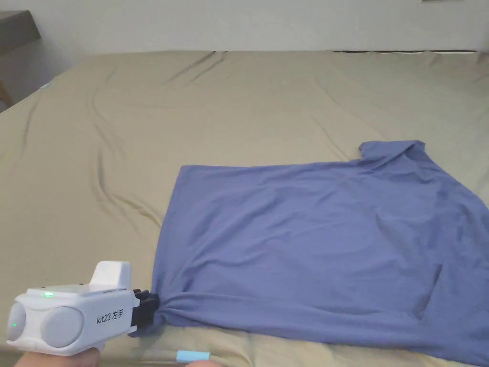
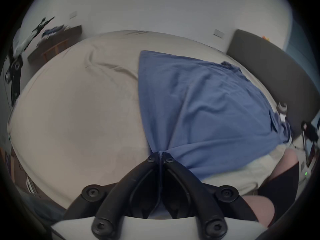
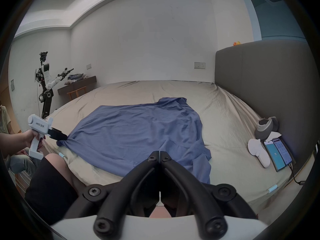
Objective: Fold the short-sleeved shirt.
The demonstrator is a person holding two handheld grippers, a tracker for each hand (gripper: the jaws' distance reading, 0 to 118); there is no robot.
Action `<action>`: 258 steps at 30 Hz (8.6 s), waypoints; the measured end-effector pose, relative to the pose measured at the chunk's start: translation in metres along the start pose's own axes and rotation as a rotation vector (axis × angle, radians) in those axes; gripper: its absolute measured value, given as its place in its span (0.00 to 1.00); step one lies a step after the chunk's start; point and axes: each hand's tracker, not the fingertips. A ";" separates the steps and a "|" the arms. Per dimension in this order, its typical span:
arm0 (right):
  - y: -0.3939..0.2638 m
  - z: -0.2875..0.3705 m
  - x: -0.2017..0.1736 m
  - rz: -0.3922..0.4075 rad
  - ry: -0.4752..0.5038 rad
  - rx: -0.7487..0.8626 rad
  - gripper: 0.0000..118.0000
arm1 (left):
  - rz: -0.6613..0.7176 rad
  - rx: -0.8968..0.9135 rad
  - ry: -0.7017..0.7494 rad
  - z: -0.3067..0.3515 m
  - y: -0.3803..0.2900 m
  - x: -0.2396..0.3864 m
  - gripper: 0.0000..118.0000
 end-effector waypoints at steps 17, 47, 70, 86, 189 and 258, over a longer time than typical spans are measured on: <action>-0.028 -0.064 0.074 0.103 -0.106 -0.232 0.96 | 0.013 0.196 -0.010 0.066 -0.005 0.033 0.01; 0.104 -0.216 0.096 0.191 -0.110 -0.300 0.03 | 0.023 0.136 0.030 -0.031 0.149 -0.017 0.01; 0.069 -0.066 0.017 0.089 -0.198 0.123 0.00 | 0.046 0.314 -0.035 0.073 0.053 0.050 0.00; 0.031 -0.057 -0.012 0.047 -0.075 0.001 0.00 | 0.055 0.140 0.040 0.011 0.057 0.027 0.39; 0.100 -0.242 0.043 0.071 -0.055 -0.139 0.00 | 0.075 0.044 0.163 -0.187 0.216 -0.024 0.00; -0.042 -0.053 0.083 -0.022 -0.198 -0.327 0.32 | 0.009 0.095 0.043 0.053 -0.010 -0.013 0.52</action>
